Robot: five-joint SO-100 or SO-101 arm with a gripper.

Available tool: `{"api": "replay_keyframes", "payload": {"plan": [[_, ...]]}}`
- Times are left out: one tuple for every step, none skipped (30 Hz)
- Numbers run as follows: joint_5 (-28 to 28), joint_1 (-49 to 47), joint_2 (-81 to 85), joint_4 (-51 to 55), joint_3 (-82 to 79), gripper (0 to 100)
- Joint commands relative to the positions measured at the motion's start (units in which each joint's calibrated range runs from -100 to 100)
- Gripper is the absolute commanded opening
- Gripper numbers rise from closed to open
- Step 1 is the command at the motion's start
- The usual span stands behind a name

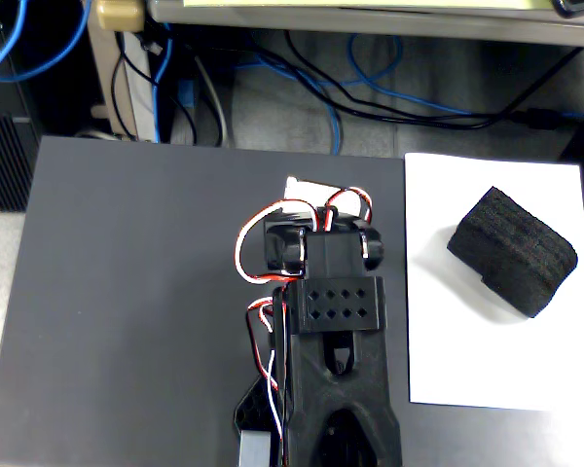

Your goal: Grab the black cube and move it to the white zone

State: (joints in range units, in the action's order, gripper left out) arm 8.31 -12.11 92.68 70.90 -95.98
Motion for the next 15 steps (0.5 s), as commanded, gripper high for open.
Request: {"api": "replay_keyframes", "payload": {"plan": [[-0.77, 0.71, 0.18, -1.18, -1.30, 1], [-0.82, 0.71, 0.18, -3.15, -4.02, 1], [-0.82, 0.71, -0.32, -3.58, -4.02, 1], [-0.82, 0.71, -0.15, -3.58, -4.02, 1], [-0.88, 0.71, 0.10, -3.49, -4.02, 1], [-2.13, 0.63, 0.18, -3.49, -4.02, 1], [-3.91, 0.63, 0.18, -3.49, -4.02, 1], [-4.86, 0.63, 0.18, -3.49, -4.02, 1], [-4.86, 0.63, 0.18, -3.49, -4.02, 1], [-4.86, 0.19, 0.18, -3.49, -4.02, 1], [-4.96, -0.10, 0.18, -3.49, -4.02, 1], [-4.96, -0.10, 0.18, -3.49, -4.02, 1], [-4.96, -0.10, 0.18, -3.49, -4.02, 1], [-4.96, -0.10, 0.18, -3.49, -4.02, 1], [-4.96, -0.10, 0.18, -3.49, -4.02, 1]]}}
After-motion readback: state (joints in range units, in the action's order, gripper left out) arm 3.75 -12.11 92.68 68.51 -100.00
